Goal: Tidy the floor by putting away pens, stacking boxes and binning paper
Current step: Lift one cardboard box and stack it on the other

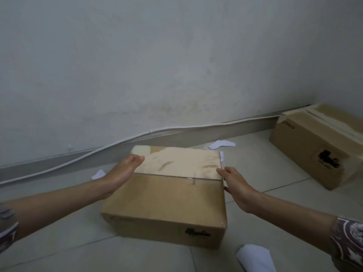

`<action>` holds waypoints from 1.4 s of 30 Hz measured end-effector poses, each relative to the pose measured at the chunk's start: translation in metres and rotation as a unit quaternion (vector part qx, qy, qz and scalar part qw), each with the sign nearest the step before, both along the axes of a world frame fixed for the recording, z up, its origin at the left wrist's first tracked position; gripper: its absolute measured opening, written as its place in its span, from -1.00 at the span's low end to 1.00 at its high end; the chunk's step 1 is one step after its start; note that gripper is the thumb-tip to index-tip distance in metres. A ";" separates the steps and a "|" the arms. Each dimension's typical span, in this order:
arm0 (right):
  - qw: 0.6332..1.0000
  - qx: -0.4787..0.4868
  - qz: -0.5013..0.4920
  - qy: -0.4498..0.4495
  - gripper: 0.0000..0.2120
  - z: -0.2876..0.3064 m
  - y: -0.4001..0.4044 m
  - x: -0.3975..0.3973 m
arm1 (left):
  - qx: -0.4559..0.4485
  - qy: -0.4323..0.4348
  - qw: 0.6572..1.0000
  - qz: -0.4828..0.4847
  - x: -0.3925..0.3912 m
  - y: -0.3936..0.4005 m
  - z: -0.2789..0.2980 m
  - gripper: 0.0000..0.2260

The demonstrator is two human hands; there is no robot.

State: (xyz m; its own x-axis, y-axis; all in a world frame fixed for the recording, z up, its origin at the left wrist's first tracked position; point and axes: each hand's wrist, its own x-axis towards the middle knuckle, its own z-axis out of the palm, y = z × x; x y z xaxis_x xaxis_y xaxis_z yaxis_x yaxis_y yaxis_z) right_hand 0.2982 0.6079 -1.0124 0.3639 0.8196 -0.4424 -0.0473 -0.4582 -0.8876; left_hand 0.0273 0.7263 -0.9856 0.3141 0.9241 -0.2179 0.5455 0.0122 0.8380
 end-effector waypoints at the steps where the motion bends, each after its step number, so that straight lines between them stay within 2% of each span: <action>1: 1.000 -0.007 0.001 0.002 -0.61 -0.004 -0.001 -0.002 | 0.001 0.018 1.000 0.015 -0.014 0.001 -0.006 -0.66; 4: 0.999 -0.032 0.001 -0.001 -0.55 -0.017 -0.006 -0.011 | -0.002 0.079 0.994 0.078 -0.053 -0.001 -0.026 -0.66; 11: 0.999 -0.033 -0.009 0.035 -0.59 -0.035 -0.014 -0.024 | -0.060 0.107 0.988 0.098 -0.083 -0.011 -0.046 -0.50; 22: 0.998 -0.007 -0.012 0.059 -0.63 -0.045 -0.016 -0.029 | -0.093 0.030 0.990 0.099 -0.060 -0.019 -0.055 -0.63; 27: 0.996 0.013 -0.007 0.089 -0.64 -0.041 -0.014 -0.022 | -0.140 -0.024 0.983 0.119 -0.058 -0.016 -0.048 -0.67; 33: 0.993 0.035 -0.017 0.110 -0.66 -0.027 -0.008 0.001 | -0.148 -0.074 0.981 0.105 -0.034 -0.002 -0.017 -0.61; 38: 0.992 0.055 -0.039 0.108 -0.64 -0.008 -0.004 0.029 | -0.159 -0.119 0.979 0.042 0.001 0.008 0.024 -0.67; 42: 0.990 0.064 -0.074 0.104 -0.64 0.011 -0.008 0.059 | -0.159 -0.123 0.979 -0.014 0.034 0.021 0.048 -0.70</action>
